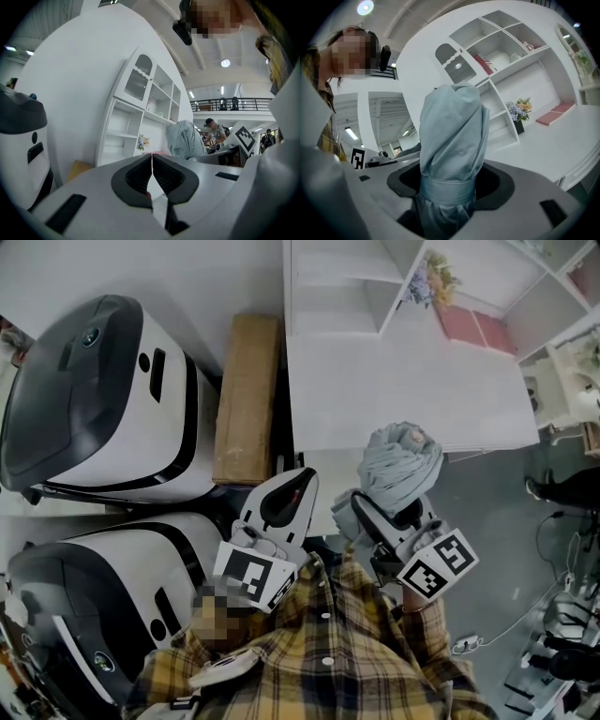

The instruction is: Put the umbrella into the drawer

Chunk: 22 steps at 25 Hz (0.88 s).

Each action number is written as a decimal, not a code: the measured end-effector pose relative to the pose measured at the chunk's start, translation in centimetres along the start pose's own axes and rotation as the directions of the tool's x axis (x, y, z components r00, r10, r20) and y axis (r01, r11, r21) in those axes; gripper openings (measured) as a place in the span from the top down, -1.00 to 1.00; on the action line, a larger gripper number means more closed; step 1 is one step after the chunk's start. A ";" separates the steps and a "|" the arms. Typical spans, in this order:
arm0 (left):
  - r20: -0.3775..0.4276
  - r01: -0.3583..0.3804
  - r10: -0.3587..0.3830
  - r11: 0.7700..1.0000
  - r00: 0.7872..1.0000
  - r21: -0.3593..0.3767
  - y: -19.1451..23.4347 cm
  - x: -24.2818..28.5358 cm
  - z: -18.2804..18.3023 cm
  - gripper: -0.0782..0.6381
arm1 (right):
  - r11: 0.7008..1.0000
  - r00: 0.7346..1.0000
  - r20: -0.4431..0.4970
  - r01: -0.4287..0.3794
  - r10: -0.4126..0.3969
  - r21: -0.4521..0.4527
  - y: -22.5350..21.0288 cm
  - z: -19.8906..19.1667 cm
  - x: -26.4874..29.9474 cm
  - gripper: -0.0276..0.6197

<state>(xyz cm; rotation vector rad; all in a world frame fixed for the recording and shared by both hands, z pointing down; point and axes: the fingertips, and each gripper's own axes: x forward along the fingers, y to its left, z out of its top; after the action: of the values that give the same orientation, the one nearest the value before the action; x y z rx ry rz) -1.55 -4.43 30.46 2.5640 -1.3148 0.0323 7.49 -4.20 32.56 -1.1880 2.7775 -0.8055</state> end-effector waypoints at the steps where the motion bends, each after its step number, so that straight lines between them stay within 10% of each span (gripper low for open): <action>1: -0.002 -0.002 0.002 1.000 1.000 -0.002 0.0 0.0 -0.2 0.71 | 1.000 1.000 -0.006 -0.001 0.001 -0.005 -0.1 -0.1 0.1 -0.03; 22: -0.086 -0.012 0.006 0.998 0.996 -0.067 0.9 0.5 -5.2 0.71 | 0.995 0.986 -0.162 0.012 -0.028 -0.098 -4.1 -3.7 2.5 -0.03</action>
<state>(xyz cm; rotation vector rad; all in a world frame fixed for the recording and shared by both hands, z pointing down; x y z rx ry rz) -1.46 -4.05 35.76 2.4714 -1.2744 0.0965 7.73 -6.57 38.13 -1.2191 2.9721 -0.8136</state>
